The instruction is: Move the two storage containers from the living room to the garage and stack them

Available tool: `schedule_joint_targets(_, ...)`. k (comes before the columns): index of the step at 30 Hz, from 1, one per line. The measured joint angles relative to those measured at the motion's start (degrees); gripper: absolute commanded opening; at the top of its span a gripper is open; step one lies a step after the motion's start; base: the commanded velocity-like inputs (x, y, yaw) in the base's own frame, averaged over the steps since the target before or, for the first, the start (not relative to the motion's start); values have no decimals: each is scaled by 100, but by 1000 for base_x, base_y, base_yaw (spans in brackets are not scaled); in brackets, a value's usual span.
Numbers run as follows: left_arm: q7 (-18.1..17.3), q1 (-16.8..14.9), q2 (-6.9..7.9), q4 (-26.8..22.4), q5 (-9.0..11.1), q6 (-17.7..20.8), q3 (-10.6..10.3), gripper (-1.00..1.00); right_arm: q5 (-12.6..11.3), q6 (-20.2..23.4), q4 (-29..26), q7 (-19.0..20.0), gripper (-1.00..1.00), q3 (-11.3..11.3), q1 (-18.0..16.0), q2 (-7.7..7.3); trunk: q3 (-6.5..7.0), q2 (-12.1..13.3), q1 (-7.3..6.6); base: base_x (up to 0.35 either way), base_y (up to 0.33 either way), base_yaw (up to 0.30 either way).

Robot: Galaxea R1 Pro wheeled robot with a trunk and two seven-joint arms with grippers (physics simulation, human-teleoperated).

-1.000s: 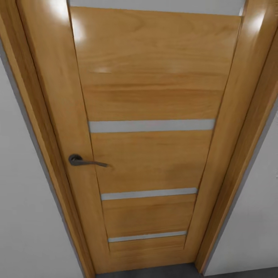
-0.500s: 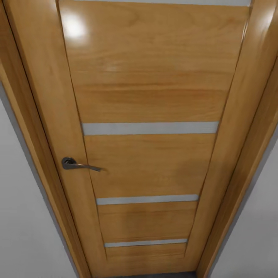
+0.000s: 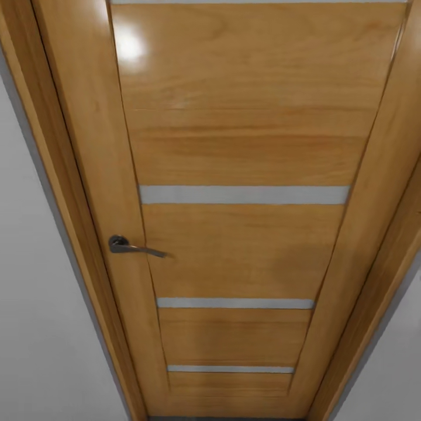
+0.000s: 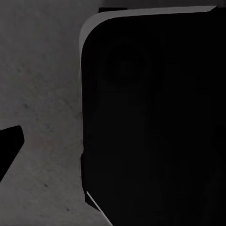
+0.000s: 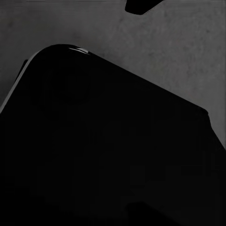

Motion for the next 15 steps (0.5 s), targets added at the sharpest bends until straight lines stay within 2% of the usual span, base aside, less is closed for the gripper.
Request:
schedule_joint_targets(7,0,0,0,0,4,-7,0,100,0,-1,1,0,100,-1,2,0,0,0,-1,48,-241,1)
schedule_joint_targets(15,0,0,0,0,-3,-16,0,100,0,1,1,0,100,1,5,-1,0,0,0,23,-45,0)
